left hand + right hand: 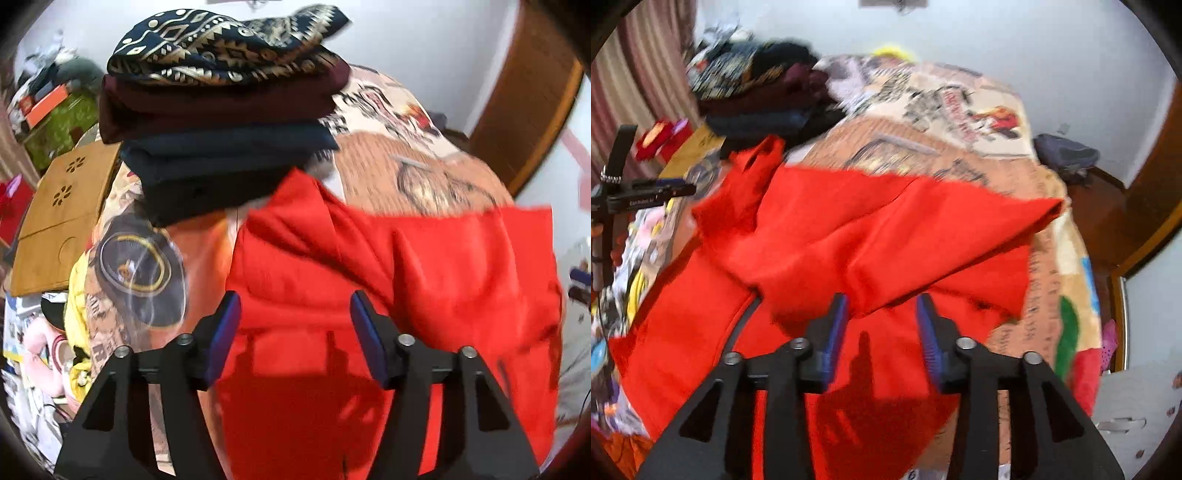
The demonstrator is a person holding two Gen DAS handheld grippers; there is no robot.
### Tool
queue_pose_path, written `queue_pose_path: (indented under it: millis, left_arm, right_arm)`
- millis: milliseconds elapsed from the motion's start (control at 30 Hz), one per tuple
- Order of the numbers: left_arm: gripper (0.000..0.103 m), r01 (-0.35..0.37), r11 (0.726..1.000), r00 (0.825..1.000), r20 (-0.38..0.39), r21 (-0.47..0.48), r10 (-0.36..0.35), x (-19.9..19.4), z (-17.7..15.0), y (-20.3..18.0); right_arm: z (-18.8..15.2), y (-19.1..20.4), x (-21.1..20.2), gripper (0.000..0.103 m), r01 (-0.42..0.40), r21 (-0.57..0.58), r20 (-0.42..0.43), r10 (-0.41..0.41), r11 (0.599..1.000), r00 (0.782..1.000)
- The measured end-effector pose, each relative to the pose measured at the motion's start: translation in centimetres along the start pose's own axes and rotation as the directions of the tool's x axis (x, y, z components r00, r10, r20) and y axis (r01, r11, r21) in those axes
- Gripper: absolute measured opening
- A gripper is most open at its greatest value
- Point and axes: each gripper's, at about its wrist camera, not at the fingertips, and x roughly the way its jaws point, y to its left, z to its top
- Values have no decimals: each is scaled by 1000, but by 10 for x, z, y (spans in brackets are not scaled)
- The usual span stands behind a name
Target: Fold large clothes
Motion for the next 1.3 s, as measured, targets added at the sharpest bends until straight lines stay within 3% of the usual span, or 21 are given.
queue_pose_path:
  millis: [133,400,533,633,667,767,833,867,1000,1133,1300]
  left_arm:
    - [71,6,999,1000,-9,-43,-6,26,34,-7]
    - [73,19,994,995,-92,-104,-29,95,77,-24]
    - [73,-64,994,990,-129,-94,52,134,83,-28]
    - [72,-140,990,986,-95,-32,137,146,79,-34]
    - [70,-149,989,986,-82,-22,147,147,76,-33]
    - [41,-124,991,991,-51,-41,122,141,69,-26]
    - [14,-97,993,995,-33,-62,95,131,67,-17]
    - [10,-77,994,997,-23,-80,75,122,65,-11]
    - [6,11,991,1000,26,-135,-8,85,59,14]
    - [6,60,981,996,75,-186,-47,45,42,43]
    - [6,35,979,999,47,-199,-26,31,15,71]
  right_arm:
    - [14,-26,0,62,25,109,34,-29,994,999]
    - [15,-74,35,63,27,337,1,-29,941,1000]
    - [13,-84,58,63,11,385,-32,1,923,1000]
    - [13,-85,66,63,-4,404,-28,17,915,999]
    - [12,-85,66,64,-6,404,-19,15,915,1000]
    - [11,-84,66,66,-10,402,0,11,916,1000]
    - [10,-84,67,68,-14,403,10,10,915,1000]
    - [10,-84,67,68,-12,400,14,7,916,1000]
    - [11,-84,68,68,0,392,15,-7,920,1000]
    - [11,-85,68,69,8,395,15,-15,919,1000]
    - [12,-83,69,69,20,396,11,-27,918,1000]
